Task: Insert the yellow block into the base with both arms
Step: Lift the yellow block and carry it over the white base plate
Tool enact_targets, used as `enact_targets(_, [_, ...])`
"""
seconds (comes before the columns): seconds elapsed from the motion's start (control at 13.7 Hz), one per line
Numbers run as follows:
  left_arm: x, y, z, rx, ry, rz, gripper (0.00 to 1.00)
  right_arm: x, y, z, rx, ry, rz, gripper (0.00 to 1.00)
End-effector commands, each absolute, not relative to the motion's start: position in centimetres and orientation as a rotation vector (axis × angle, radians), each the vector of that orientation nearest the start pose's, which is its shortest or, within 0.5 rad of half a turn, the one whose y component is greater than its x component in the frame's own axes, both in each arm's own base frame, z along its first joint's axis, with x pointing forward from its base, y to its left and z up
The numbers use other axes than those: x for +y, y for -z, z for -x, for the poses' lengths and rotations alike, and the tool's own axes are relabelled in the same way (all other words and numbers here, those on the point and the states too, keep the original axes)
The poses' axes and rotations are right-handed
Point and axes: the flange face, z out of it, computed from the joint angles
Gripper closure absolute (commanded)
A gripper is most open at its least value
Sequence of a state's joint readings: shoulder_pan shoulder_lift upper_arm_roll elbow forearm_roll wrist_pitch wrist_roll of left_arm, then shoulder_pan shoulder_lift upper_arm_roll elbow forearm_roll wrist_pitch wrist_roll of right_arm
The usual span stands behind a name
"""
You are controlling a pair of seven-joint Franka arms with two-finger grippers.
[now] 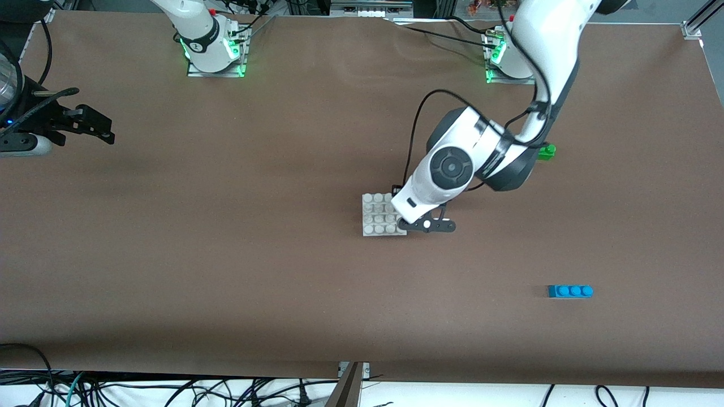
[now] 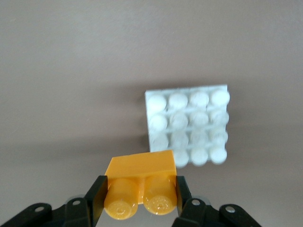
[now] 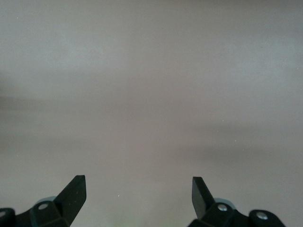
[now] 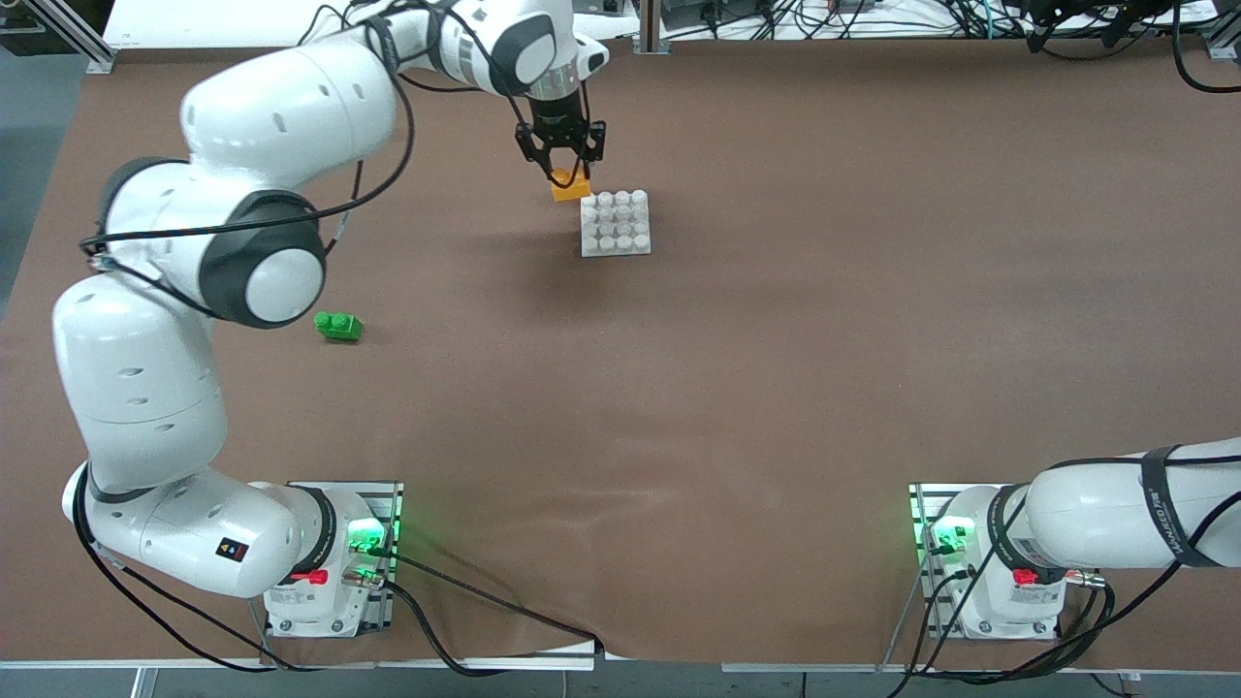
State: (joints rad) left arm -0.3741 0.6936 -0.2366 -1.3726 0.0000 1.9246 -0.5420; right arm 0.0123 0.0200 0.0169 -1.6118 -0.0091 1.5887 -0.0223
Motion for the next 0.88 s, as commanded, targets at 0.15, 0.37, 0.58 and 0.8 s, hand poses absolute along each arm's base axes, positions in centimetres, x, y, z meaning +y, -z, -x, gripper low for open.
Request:
enact_targets(0.15, [-43.2,-27.3,-59.8,0.023,-0.203,3.209,0.86,1.5,-60.2,-56.3,-0.087,-0.046,3.146,0.01])
enact_targets(0.37, [-44.0,-25.5,-58.9,0.062,-0.199,3.172,0.86,1.5,-60.1,-56.3,-0.090,-0.046,3.145,0.01])
enact_targets(0.58, [-44.3,-24.2,-58.5,0.098,-0.202,3.144,0.83,1.5,-60.1,-56.3,-0.090,-0.046,3.145,0.01])
enact_targets(0.8, [-44.2,-24.1,-58.6,0.095,-0.206,3.145,0.83,1.5,-60.1,-56.3,-0.087,-0.046,3.145,0.01])
